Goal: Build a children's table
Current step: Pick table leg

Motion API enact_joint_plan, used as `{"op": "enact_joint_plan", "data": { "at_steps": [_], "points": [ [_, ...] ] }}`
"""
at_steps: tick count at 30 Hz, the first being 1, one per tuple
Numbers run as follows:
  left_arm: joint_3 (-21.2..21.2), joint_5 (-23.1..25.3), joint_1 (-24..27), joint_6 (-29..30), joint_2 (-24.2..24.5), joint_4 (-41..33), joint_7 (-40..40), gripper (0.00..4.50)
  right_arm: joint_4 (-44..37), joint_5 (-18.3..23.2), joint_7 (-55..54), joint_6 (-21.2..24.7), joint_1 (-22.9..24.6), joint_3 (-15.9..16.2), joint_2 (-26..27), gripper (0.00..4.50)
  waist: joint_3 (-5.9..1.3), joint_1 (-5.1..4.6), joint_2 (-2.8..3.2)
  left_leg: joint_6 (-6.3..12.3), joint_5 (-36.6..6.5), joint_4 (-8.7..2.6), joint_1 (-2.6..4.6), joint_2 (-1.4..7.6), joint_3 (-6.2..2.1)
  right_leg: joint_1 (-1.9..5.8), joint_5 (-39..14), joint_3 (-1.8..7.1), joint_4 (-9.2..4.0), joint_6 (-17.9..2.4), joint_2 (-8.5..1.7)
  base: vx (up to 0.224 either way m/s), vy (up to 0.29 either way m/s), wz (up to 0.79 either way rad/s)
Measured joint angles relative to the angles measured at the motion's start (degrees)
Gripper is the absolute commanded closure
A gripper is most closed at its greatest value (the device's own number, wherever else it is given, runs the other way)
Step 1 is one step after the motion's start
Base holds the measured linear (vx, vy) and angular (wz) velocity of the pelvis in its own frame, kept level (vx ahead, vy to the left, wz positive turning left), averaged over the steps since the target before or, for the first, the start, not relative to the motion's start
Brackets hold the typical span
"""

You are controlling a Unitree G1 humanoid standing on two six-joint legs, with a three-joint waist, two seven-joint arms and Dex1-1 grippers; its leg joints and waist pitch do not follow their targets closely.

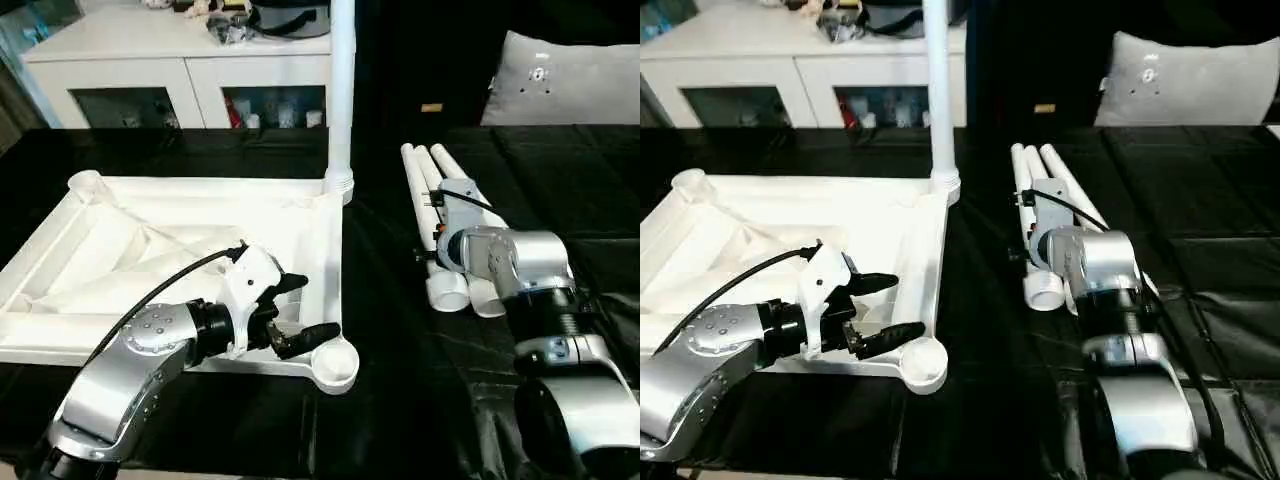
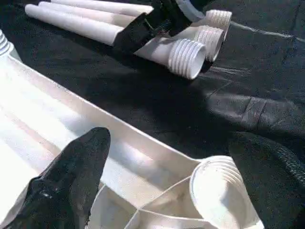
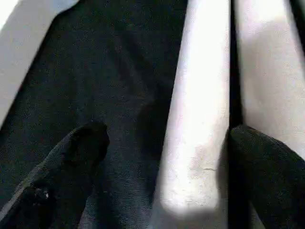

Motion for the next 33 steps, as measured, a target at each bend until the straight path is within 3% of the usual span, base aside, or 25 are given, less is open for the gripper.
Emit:
{"op": "enact_joint_plan", "data": {
  "at_steps": [7,12,27,30,33],
  "points": [
    [0.1,-1.3,0.0,0.9,1.1,-2.5,-0.1,0.04,2.2,0.3,3.5,0.6,0.0,1.6,0.5,0.00,0.03,0.46,-0.08,0.08,-0.1,0.01,0.12,0.22,0.35,0.03,0.0,0.02,0.07,0.0,0.00,0.000,0.000,0.00],
    [0.1,-1.3,0.0,1.5,1.2,-3.0,0.0,0.00,3.6,0.3,5.0,0.1,-0.5,1.6,0.3,0.47,0.02,0.50,-0.23,0.05,0.0,0.01,0.18,0.61,1.01,0.04,0.1,0.05,0.06,0.0,0.00,0.000,0.000,0.00],
    [-1.1,-1.3,-1.9,0.4,0.7,-0.7,0.0,0.00,3.2,0.3,7.6,0.4,0.0,2.2,-0.5,1.79,0.01,0.44,-0.29,0.02,0.0,0.00,0.18,0.70,1.08,0.01,0.1,0.04,0.05,0.0,0.04,0.000,0.000,0.00],
    [-1.1,-1.3,-1.8,0.1,0.7,-0.4,0.0,0.00,1.9,2.2,7.4,0.1,1.3,-0.9,0.8,2.10,0.08,0.40,-0.47,0.01,0.0,0.00,0.18,0.72,1.10,0.00,0.1,0.05,0.06,0.0,0.04,0.000,0.000,0.00],
    [-1.1,-1.3,-1.5,-0.5,0.6,0.2,0.0,0.00,1.9,3.1,7.5,0.1,1.4,-1.8,1.3,2.30,0.10,0.44,-0.49,0.00,0.0,0.00,0.18,0.72,1.12,0.00,0.1,0.05,0.05,0.0,0.04,0.000,0.000,0.00]
  ]
}}
